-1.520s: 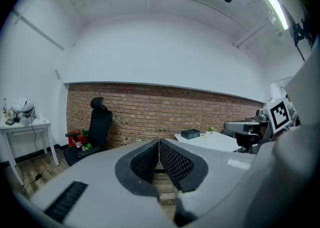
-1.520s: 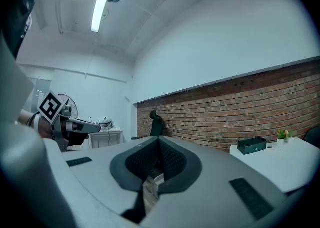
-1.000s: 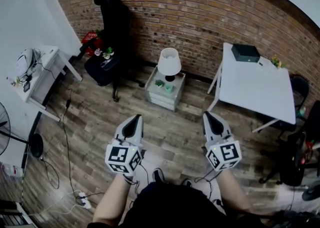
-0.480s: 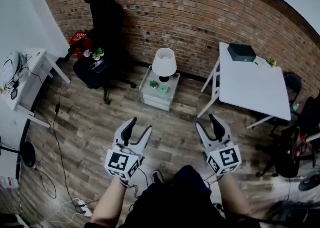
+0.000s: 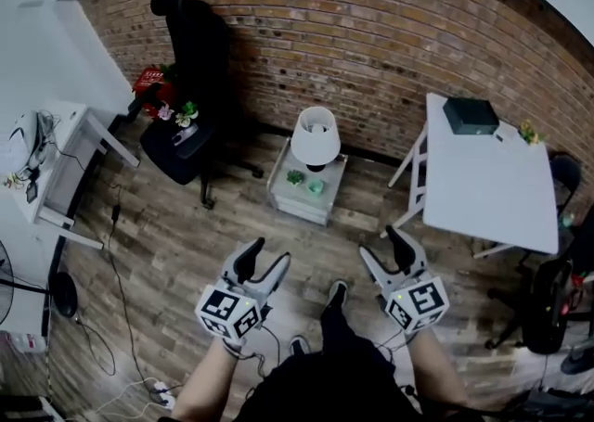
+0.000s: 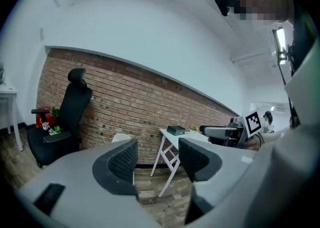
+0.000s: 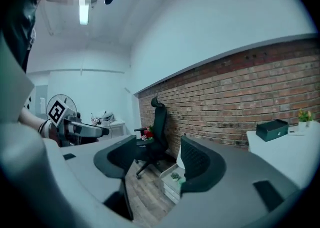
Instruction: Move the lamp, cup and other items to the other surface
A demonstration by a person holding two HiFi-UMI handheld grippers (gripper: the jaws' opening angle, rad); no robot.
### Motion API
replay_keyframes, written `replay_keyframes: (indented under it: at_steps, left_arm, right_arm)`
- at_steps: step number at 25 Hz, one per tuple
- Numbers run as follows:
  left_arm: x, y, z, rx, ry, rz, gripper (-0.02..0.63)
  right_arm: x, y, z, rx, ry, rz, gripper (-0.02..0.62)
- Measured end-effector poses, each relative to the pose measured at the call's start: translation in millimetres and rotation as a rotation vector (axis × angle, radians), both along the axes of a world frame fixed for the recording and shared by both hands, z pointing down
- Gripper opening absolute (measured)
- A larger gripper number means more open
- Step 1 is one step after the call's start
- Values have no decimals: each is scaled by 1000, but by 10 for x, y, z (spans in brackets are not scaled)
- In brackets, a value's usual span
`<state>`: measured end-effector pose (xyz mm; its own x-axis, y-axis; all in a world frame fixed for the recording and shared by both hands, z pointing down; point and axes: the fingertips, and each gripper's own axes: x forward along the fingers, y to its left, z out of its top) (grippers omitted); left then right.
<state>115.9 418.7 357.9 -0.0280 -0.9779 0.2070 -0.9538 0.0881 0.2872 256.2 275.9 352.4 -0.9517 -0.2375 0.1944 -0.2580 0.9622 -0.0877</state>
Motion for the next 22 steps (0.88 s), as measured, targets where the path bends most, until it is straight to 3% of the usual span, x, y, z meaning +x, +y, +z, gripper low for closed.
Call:
replay_keyframes:
  at_steps: [6,13,18,22]
  left_arm:
    - [-263,-877,-271,-2,-61,-11,245]
    - [-467,-1451,-387,-55,-216,-14,245]
    - [-804,-1599,-340,-67,-224,-11,245]
    - [-1135,-1749,-200,-62,-214,14,245]
  right_arm:
    - [-575,-785,-167,-12,-66,-112,273]
    - [-963,-1371,-286,51,-60,-195,278]
    - [-1222,-1584,-250,99,-46,-238,279]
    - [-1420,-1809,-83,91,11,-220,281]
